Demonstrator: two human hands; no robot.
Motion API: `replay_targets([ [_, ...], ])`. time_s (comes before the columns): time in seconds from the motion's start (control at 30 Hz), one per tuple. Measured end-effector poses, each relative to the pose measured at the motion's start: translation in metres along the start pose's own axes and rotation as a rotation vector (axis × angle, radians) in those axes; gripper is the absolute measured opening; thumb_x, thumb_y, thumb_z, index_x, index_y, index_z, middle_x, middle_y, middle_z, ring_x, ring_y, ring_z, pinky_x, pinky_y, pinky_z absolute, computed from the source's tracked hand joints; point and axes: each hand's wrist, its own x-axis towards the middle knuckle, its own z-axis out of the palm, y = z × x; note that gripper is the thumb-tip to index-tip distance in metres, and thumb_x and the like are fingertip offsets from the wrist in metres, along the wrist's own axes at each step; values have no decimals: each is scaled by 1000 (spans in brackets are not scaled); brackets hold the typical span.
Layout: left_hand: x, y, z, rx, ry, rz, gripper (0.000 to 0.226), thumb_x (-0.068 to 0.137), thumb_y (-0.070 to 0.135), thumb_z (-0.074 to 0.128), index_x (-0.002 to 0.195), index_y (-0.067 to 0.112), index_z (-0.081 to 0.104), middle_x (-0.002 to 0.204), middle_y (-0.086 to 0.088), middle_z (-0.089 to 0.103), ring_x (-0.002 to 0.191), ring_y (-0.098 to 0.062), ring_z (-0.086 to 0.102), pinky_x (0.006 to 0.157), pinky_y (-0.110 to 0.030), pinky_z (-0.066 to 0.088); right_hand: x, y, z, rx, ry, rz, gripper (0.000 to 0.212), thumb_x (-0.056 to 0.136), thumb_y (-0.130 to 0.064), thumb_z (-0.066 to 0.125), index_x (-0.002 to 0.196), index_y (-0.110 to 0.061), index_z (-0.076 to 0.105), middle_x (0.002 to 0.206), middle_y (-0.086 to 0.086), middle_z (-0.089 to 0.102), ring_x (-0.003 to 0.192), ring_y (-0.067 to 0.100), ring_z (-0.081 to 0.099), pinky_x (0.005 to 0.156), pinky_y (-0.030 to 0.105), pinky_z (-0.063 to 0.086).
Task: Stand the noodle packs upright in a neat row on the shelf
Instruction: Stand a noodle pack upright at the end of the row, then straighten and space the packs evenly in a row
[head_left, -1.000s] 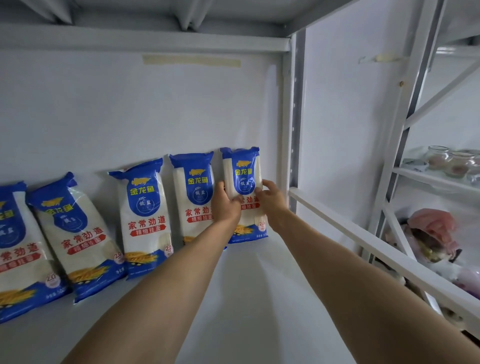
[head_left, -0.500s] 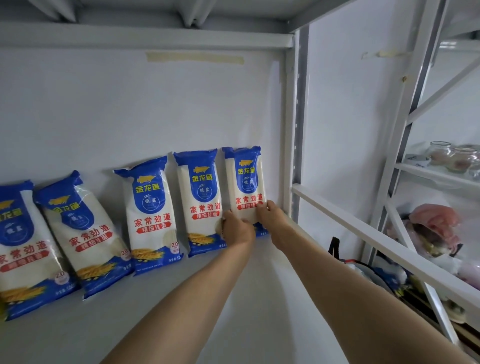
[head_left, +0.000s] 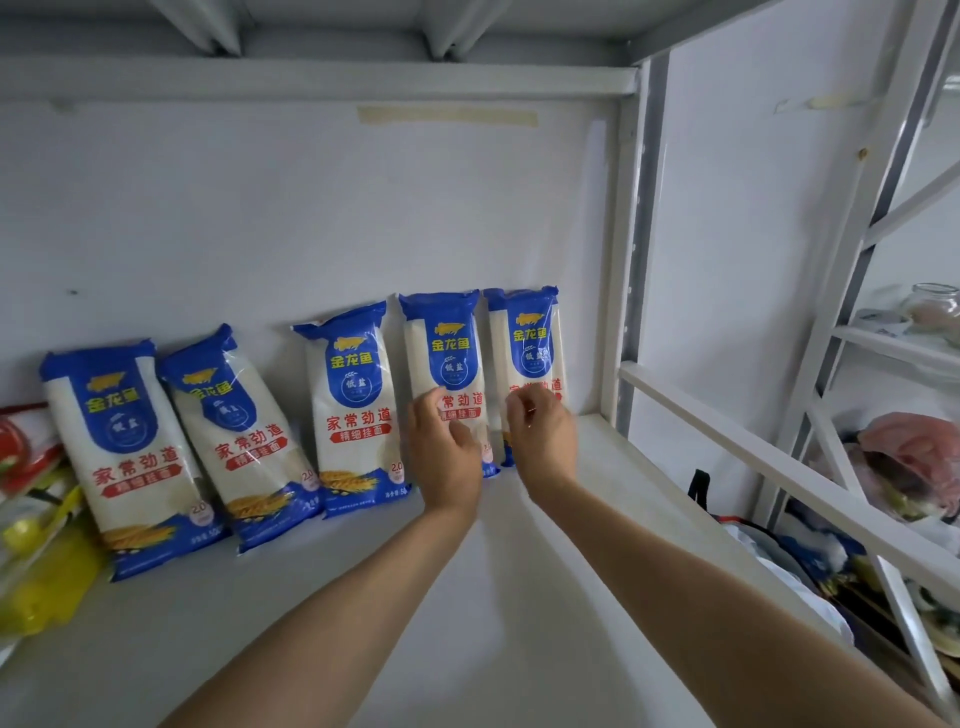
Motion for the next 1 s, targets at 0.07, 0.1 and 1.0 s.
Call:
replay_targets([
  [0.07, 4, -9, -9, 19, -27, -92, 42, 93, 10, 58, 132, 10, 45, 137, -12, 50, 131, -24, 48, 99, -45, 52, -16, -8, 10, -86, -108, 3, 22, 97, -26, 47, 107, -13, 61, 107, 5, 69, 96, 20, 65, 77, 32, 54],
  [0.1, 3, -14, -8, 31, -74, -155, 43, 93, 10, 58, 133, 8, 44, 137, -13, 50, 131, -26, 49, 99, -46, 52, -21, -9, 14, -151, -153, 19, 26, 98, -26, 45, 115, -13, 58, 112, 7, 68, 101, 23, 64, 81, 34, 54],
  [1.0, 44, -98, -173, 3, -53, -288, 39, 94, 5, 53, 133, 10, 50, 134, -11, 56, 126, -26, 54, 103, -41, 49, -119, -101, 145, -45, -244, -127, 29, 94, -11, 49, 123, -9, 51, 125, 9, 54, 113, 24, 55, 92, 33, 49],
])
